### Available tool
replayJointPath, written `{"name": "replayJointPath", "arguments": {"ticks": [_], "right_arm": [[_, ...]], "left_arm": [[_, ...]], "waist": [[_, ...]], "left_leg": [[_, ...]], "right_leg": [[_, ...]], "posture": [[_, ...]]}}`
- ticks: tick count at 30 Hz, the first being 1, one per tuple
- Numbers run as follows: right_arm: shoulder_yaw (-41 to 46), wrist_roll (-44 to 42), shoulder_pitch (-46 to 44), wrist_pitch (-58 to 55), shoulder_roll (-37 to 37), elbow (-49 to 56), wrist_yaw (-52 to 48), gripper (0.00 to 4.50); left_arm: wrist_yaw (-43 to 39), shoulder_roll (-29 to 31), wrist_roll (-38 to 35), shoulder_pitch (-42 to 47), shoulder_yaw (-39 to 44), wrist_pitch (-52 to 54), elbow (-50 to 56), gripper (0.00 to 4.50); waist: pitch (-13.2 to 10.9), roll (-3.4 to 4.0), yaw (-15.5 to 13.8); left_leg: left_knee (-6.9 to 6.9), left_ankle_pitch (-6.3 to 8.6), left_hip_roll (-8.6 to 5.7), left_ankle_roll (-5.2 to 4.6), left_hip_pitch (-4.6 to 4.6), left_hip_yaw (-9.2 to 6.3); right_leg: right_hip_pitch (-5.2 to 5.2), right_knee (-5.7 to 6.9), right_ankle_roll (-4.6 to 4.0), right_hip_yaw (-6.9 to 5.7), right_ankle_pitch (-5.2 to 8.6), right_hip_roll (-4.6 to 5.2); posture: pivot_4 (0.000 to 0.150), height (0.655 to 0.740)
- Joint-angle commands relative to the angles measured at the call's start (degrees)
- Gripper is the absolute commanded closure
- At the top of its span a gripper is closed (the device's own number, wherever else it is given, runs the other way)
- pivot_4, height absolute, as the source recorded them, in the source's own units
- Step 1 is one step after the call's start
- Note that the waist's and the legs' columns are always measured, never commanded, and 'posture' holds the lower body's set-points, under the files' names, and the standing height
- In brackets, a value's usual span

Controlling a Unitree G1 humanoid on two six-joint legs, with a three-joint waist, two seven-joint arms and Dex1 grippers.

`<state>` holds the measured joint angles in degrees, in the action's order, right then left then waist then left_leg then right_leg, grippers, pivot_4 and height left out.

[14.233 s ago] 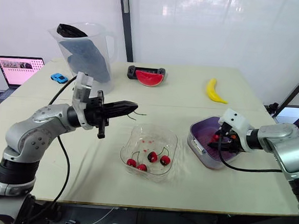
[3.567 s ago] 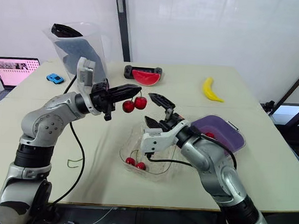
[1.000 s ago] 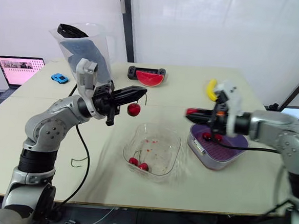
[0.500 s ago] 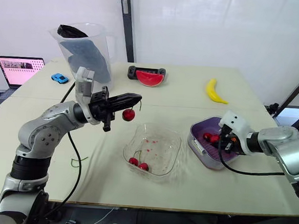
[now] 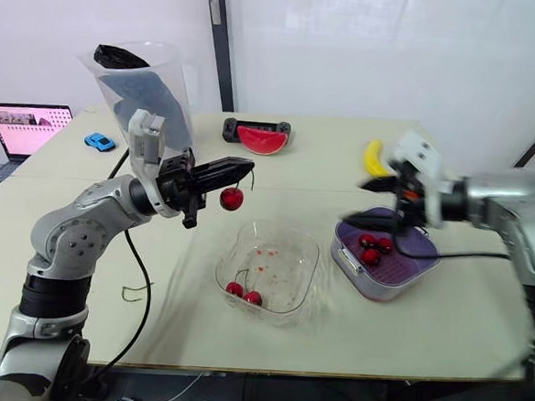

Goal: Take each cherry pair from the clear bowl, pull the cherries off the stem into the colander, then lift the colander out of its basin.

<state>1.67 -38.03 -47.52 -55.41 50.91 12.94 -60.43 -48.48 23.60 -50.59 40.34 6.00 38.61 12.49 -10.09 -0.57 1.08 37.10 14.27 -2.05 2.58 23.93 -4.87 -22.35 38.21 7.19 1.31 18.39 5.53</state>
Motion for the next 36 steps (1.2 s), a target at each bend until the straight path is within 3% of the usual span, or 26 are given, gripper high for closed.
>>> {"name": "replayJointPath", "arguments": {"ticks": [1, 6, 16, 19, 21, 30, 33, 35, 36], "right_arm": [[0.4, -3.8, -0.8, -3.5, -7.8, 3.9, 7.5, 0.07], [0.1, -7.0, -1.8, -5.6, -19.0, 5.1, 14.4, 0.07], [0.1, -10.1, -2.6, -6.5, -24.8, 4.0, 18.7, 0.07], [0.0, -10.3, -2.6, -6.9, -25.6, 3.3, 19.7, 0.87], [-0.2, -10.6, -2.7, -6.9, -26.1, 3.1, 20.2, 1.72], [-0.4, -11.4, -2.8, -6.7, -26.7, 2.6, 21.3, 1.72], [-0.2, -11.7, -2.7, -6.9, -26.7, 2.5, 21.7, 2.58], [-0.3, -11.7, -2.6, -6.7, -26.6, 2.6, 21.9, 3.43], [-0.3, -11.6, -2.6, -6.6, -26.5, 2.6, 21.9, 3.43]], "left_arm": [[0.4, 0.1, -1.5, 0.8, 1.2, 0.2, 1.4, 4.5], [0.6, -0.1, -1.8, 1.2, 1.1, 0.6, 1.6, 4.5], [1.0, 0.0, -1.7, 0.9, 0.7, 0.4, 2.1, 4.5], [1.1, -0.1, -1.8, 0.8, 0.7, 0.4, 2.2, 4.5], [1.0, -0.1, -1.8, 0.7, 0.7, 0.4, 2.2, 4.5], [0.9, -0.3, -1.4, 0.6, 0.4, 0.0, 2.1, 4.5], [0.8, -0.4, -1.2, 0.6, 0.4, -0.2, 1.9, 4.5], [0.8, -0.4, -1.1, 0.7, 0.4, -0.4, 1.9, 4.5], [0.8, -0.5, -1.1, 0.7, 0.3, -0.4, 1.8, 4.5]], "waist": [[0.0, 0.0, -0.4], [0.0, -0.01, -0.4], [0.0, 0.0, 0.1], [0.0, 0.0, 0.1], [0.0, 0.0, 0.1], [0.0, 0.0, 0.1], [0.0, 0.0, 0.1], [0.0, 0.0, 0.1], [0.0, 0.0, 0.1]], "left_leg": [[0.03, -0.03, -0.02, 0.04, 0.05, 0.0], [0.25, -0.15, -0.11, 0.26, 0.26, -0.03], [0.16, -0.15, -0.1, 0.26, 0.25, -0.03], [0.16, -0.15, -0.11, 0.26, 0.25, -0.02], [0.17, -0.15, -0.11, 0.26, 0.25, -0.02], [0.16, -0.15, -0.11, 0.26, 0.25, -0.02], [0.16, -0.15, -0.11, 0.26, 0.25, -0.02], [0.16, -0.14, -0.11, 0.24, 0.25, -0.02], [0.16, -0.14, -0.11, 0.24, 0.25, -0.02]], "right_leg": [[-0.02, -0.01, 0.0, 0.0, 0.0, 0.05], [-0.09, 0.0, 0.02, -0.01, -0.01, 0.15], [-0.21, 0.09, 0.02, -0.01, -0.01, 0.07], [-0.21, 0.09, 0.02, 0.0, -0.01, 0.06], [-0.2, 0.09, 0.03, 0.0, -0.01, 0.06], [-0.21, 0.09, 0.02, 0.0, -0.01, 0.06], [-0.21, 0.1, 0.02, 0.0, -0.01, 0.06], [-0.21, 0.09, 0.02, 0.0, -0.01, 0.06], [-0.21, 0.09, 0.03, 0.0, -0.01, 0.06]], "posture": [[0.15, 0.74], [0.15, 0.74], [0.15, 0.74], [0.15, 0.74], [0.15, 0.74], [0.15, 0.74], [0.15, 0.74], [0.15, 0.74], [0.15, 0.74]]}}
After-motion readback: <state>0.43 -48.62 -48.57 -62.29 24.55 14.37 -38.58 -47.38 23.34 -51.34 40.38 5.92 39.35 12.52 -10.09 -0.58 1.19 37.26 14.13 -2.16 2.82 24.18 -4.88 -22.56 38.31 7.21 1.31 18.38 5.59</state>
